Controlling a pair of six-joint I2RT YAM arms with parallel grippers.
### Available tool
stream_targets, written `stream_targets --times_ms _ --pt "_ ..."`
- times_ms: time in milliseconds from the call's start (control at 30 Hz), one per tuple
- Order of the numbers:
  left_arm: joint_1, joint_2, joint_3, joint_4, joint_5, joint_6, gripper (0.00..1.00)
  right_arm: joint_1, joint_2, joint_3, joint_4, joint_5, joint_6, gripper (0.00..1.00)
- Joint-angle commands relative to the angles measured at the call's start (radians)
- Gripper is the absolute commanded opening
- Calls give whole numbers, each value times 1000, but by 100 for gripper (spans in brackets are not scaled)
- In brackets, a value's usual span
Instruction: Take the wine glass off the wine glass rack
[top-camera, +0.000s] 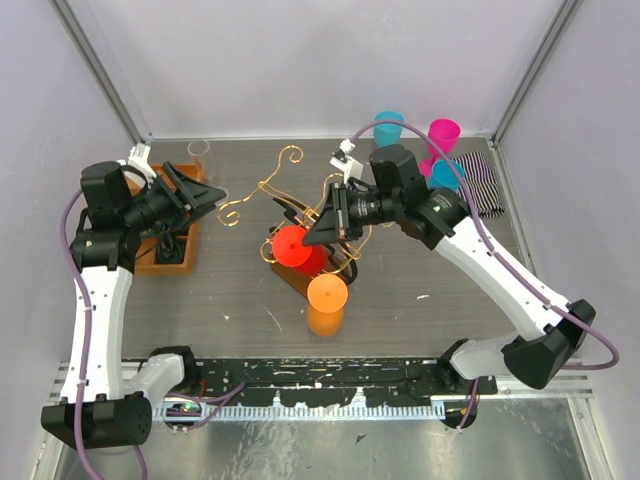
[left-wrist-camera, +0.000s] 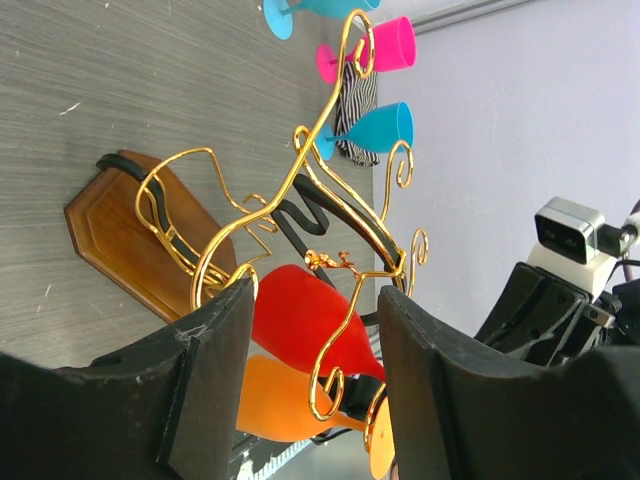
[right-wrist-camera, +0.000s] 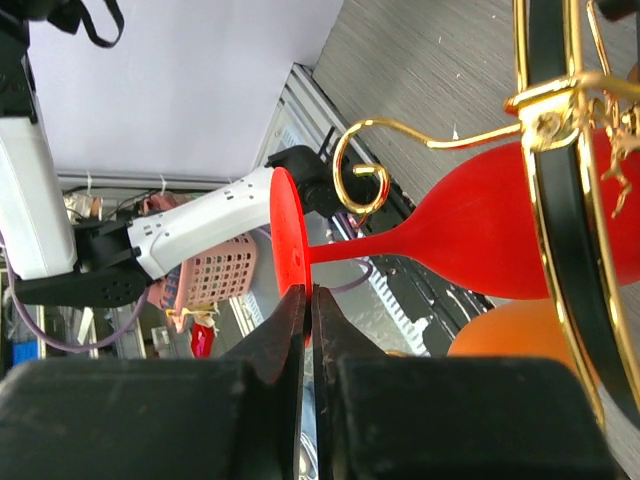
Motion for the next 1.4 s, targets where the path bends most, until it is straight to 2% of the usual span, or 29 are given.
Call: stream_targets --times_ms 0,333,600,667,800,900,1000,1133,1200,1267,1300,1333,1367 --pt "2 -11 -10 -11 20 -5 59 -2 -74 33 -97 -38 -80 1" --pt "1 -8 -16 -9 21 -11 59 -3 -110 166 -196 -193 -186 1" --pt "2 24 35 -4 45 -35 59 -3 -56 396 -208 -276 -308 1" --pt "-1 55 66 19 76 -70 58 -3 -33 464 -241 -253 -391 1" --pt "-11 136 177 23 83 -111 57 -2 -34 504 -252 -102 -572 1" --pt "-22 189 266 50 85 -160 57 -1 -52 485 -223 -1 -691 1" --pt "-32 224 277 175 121 -285 57 6 -53 458 -194 85 -821 1" --pt "-44 267 305 283 162 -424 56 34 -104 325 -50 130 -1005 1" --pt "-63 297 349 297 173 -424 59 37 -120 283 20 126 -1048 1" --pt "-91 315 403 278 173 -400 64 38 -90 316 15 119 -1070 1" --pt "-105 327 427 261 172 -389 77 39 -66 345 -4 108 -1078 1" --pt "-121 337 446 253 175 -382 97 40 -43 373 -20 105 -1087 1" --pt "-137 354 458 242 177 -379 98 42 -26 392 -26 100 -1093 1"
